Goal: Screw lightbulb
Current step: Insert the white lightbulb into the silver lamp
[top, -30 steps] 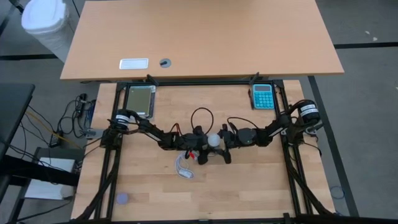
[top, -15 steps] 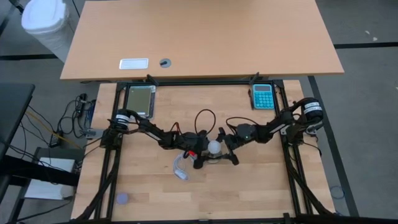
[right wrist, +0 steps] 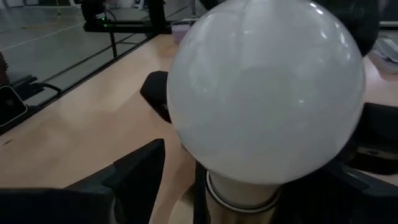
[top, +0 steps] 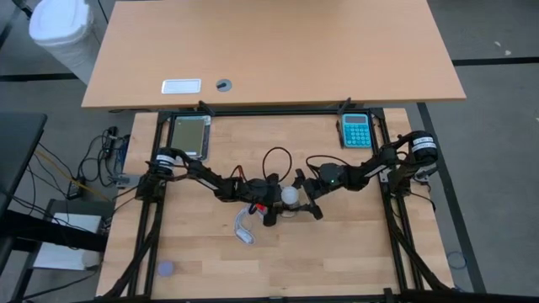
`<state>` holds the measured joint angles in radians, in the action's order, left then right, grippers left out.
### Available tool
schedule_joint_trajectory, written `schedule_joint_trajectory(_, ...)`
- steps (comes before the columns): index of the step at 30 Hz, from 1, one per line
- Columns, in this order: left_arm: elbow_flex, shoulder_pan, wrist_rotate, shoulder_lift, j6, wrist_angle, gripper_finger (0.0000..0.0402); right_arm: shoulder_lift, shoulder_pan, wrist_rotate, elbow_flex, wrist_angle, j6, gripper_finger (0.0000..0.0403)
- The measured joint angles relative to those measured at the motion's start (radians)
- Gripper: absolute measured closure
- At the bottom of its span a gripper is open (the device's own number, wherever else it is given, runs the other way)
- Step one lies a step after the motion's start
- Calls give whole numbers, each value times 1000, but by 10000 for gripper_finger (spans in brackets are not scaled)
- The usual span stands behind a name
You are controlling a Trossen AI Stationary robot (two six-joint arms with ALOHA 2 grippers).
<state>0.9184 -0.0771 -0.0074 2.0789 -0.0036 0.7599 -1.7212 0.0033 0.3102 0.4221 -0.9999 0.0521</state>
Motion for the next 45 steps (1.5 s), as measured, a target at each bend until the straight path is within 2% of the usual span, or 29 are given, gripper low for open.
schedule_joint_trajectory(5,3,1,-30,-2,-1,-19,219,67,-19,-35,-16,92,-23,95)
schedule_joint_trajectory(8,3,-1,-52,-2,1,-20,216,127,-23,-129,-58,209,-36,95)
schedule_joint_trajectory(10,2,-1,-62,-2,0,-19,211,182,-21,-188,-68,207,-35,95)
schedule_joint_trajectory(13,1,-1,-68,-2,-1,-13,210,204,-17,-204,-98,241,-57,95)
schedule_joint_trajectory(17,0,-1,-92,-2,-18,-8,209,215,5,-196,-102,154,-85,95)
schedule_joint_trajectory(23,0,-1,-128,-2,-34,-7,209,148,44,-243,-94,60,-92,95)
schedule_joint_trajectory(45,2,-3,-211,-1,-76,-34,208,125,124,-310,-81,-7,-152,95)
